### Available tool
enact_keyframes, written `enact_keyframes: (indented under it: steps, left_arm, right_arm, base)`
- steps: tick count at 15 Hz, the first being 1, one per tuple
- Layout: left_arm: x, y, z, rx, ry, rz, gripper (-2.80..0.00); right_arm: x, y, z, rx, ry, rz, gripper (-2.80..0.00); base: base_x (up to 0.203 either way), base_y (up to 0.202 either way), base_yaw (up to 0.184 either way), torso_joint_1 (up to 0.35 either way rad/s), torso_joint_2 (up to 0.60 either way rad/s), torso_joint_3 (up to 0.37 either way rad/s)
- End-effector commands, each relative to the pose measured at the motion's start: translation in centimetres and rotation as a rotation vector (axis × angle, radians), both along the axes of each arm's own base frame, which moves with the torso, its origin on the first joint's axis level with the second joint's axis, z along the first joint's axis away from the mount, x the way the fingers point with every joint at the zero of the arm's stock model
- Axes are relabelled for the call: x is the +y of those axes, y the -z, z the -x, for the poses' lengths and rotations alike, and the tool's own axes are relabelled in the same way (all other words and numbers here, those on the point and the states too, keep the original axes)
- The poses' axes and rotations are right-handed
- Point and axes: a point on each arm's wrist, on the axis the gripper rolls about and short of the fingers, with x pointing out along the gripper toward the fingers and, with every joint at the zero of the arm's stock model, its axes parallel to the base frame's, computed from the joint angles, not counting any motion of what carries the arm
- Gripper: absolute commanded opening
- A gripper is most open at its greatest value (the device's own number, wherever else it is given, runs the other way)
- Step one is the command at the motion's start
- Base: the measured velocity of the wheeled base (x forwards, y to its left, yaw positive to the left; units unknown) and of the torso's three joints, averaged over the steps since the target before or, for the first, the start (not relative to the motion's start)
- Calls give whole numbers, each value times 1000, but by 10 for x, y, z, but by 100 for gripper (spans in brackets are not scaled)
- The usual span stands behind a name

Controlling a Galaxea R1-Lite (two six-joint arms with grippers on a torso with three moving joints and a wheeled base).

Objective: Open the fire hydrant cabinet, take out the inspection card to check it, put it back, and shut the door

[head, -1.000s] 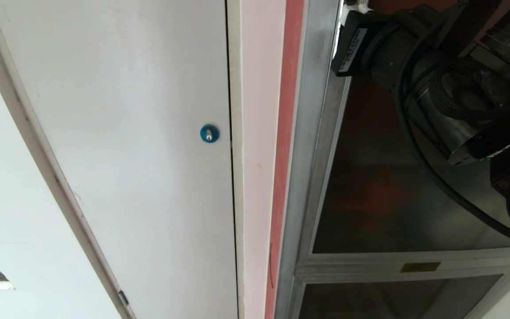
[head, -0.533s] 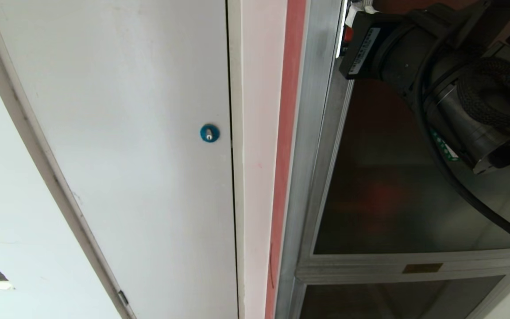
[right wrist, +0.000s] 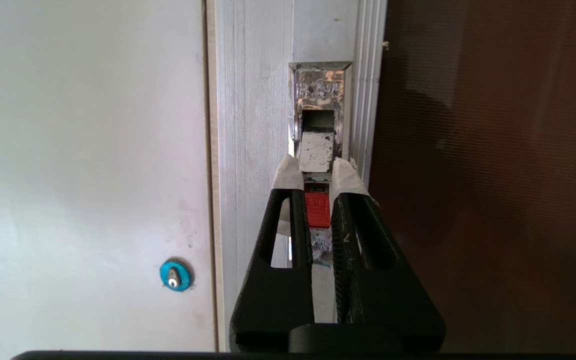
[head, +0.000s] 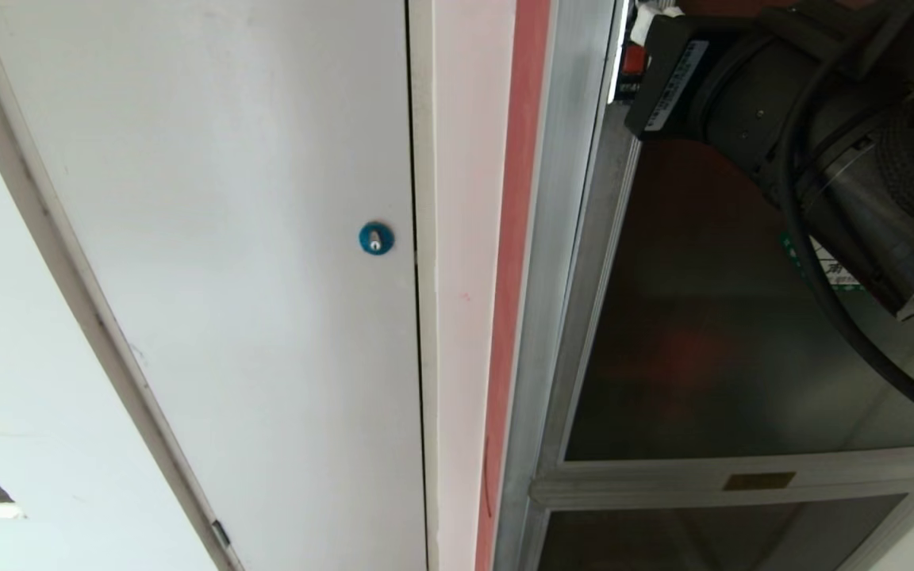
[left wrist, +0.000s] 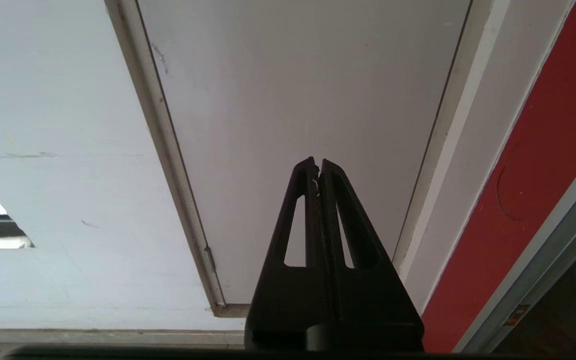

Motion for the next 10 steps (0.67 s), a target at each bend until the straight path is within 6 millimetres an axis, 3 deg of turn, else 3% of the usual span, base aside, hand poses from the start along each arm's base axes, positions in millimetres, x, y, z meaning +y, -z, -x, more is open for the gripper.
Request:
enact_keyframes:
  steps: [1,6,10]
  left_arm:
    - [0,3,-1,13,0,0,-280]
    - [0,3,-1,13,0,0,-280]
    - [0,3,-1,13,0,0,-280]
  right_arm:
    - [-6,-5,6,-18,5,-17,-280]
    - [-13,-7,19,-22,-6,-27,-280]
    - [-12,2,27,4,-25,-10,-280]
  base:
    - [0,0,0,0,0,0]
    - [0,0,0,0,0,0]
    - [0,0,0,0,0,0]
